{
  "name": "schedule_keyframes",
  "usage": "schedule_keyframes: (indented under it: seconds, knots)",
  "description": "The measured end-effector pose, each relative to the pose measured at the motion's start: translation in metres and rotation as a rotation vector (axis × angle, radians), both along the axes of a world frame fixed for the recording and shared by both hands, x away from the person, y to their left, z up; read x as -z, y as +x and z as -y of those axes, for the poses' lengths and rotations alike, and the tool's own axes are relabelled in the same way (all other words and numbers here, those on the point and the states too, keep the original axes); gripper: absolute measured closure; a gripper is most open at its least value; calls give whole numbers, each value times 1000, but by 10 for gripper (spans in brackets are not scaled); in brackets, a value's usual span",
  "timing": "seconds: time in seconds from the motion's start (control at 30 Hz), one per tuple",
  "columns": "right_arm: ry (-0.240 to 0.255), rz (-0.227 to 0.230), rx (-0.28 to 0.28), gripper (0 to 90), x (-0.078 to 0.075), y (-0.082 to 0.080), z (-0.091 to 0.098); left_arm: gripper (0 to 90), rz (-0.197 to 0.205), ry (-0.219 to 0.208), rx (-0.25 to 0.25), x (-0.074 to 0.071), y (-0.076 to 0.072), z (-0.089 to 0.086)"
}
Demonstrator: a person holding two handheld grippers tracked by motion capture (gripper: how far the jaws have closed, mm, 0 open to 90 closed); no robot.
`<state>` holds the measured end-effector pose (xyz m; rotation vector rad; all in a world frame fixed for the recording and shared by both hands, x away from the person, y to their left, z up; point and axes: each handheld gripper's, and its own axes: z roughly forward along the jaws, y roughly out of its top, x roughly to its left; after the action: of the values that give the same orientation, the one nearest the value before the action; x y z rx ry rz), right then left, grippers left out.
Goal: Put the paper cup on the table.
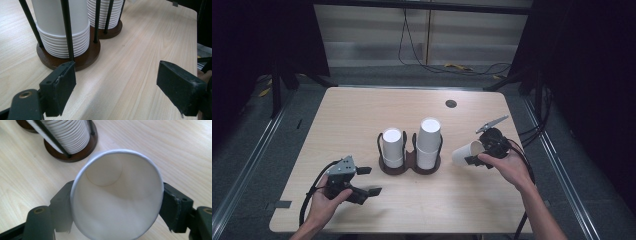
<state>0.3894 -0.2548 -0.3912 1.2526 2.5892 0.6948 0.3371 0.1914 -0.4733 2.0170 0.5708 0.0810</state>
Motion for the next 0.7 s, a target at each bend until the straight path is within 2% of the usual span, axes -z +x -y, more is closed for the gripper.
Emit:
schedule_keyframes:
  seconds: [0.33,0.4,0.5,0.7]
  knots:
    - [-80,-33,3,240,-9,18,-6,158,-8,8,10,3,1,2]
    - [-94,-43,19,239,-9,21,-6,158,-11,9,6,4,1,2]
    - [-125,-53,9,237,-9,24,-5,158,-10,6,4,4,1,1]
    - [-194,-88,23,234,-3,30,-4,158,-18,15,13,4,1,2]
